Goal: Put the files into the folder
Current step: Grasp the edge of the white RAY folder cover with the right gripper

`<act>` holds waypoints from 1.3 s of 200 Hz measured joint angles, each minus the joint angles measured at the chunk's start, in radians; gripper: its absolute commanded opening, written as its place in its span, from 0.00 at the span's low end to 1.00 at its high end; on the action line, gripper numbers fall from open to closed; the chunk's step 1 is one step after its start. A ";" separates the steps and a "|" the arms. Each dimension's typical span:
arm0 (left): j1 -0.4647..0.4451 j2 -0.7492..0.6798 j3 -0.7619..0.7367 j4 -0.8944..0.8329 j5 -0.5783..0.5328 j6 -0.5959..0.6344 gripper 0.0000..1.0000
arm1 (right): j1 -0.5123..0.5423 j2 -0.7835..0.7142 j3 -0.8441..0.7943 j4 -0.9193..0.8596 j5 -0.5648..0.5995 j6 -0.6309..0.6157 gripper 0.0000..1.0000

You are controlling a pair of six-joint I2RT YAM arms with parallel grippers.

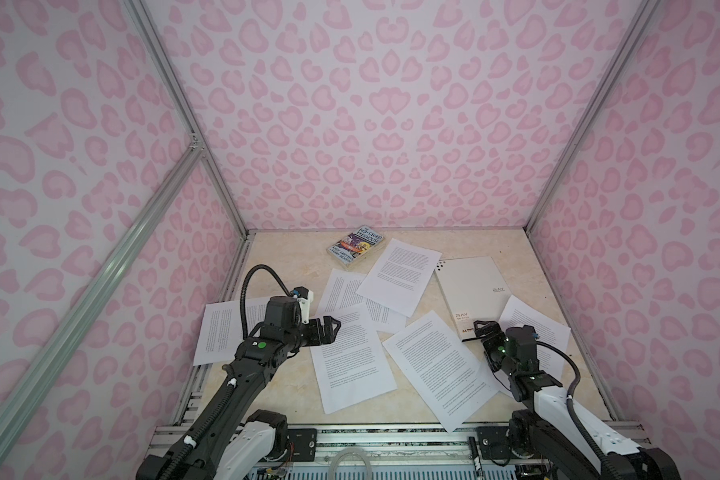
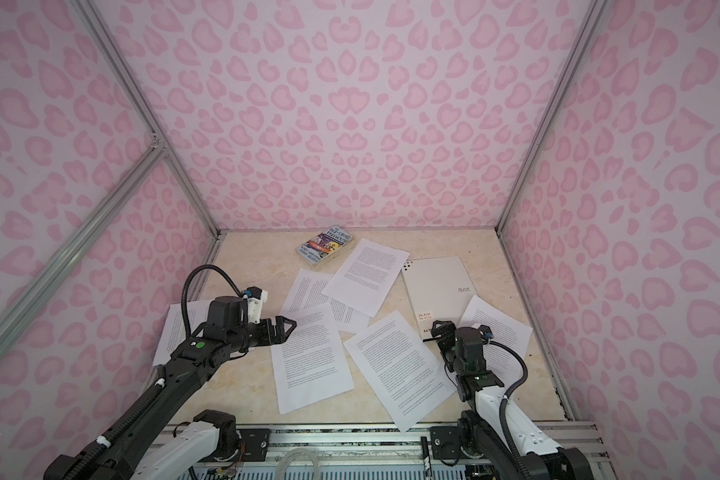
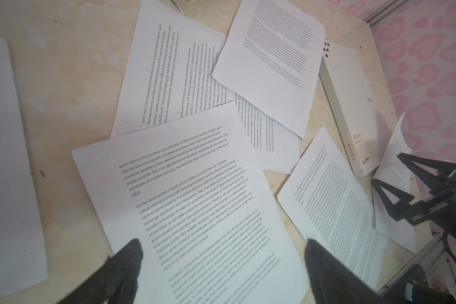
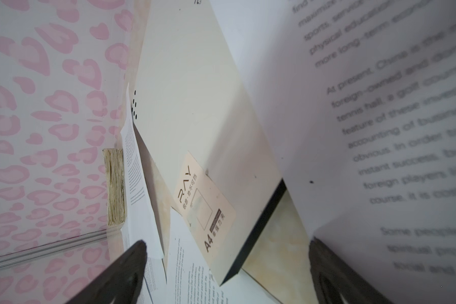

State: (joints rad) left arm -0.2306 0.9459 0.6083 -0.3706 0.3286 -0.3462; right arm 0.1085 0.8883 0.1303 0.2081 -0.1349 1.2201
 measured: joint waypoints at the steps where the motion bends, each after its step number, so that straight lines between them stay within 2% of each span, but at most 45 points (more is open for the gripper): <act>1: 0.000 0.000 0.000 0.000 0.000 0.000 0.97 | -0.001 0.000 -0.001 0.004 0.000 0.000 0.95; 51: -0.022 0.013 0.000 0.000 -0.017 0.015 0.97 | -0.084 0.074 -0.046 0.200 -0.076 0.043 0.88; 107: -0.031 0.030 0.000 0.000 -0.031 0.019 0.97 | -0.144 0.264 -0.010 0.372 -0.198 0.052 0.77; 156: -0.035 0.045 0.000 0.000 -0.041 0.025 0.97 | -0.180 0.470 0.010 0.558 -0.290 0.071 0.63; 167: -0.036 0.051 0.000 0.000 -0.041 0.025 0.97 | -0.193 0.541 0.014 0.635 -0.319 0.080 0.62; 194: -0.039 0.057 0.000 0.000 -0.041 0.025 0.97 | -0.217 0.752 0.005 0.925 -0.378 0.114 0.52; 218: -0.043 0.058 0.000 0.000 -0.042 0.025 0.97 | -0.232 0.957 0.014 1.189 -0.423 0.167 0.50; 260: -0.051 0.056 0.000 0.000 -0.049 0.025 0.97 | -0.254 1.067 0.037 1.337 -0.435 0.163 0.55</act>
State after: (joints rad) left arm -0.2817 1.0023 0.6083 -0.3702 0.2798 -0.3210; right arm -0.1455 1.9556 0.1669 1.5455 -0.5694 1.3830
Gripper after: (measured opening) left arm 0.975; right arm 0.543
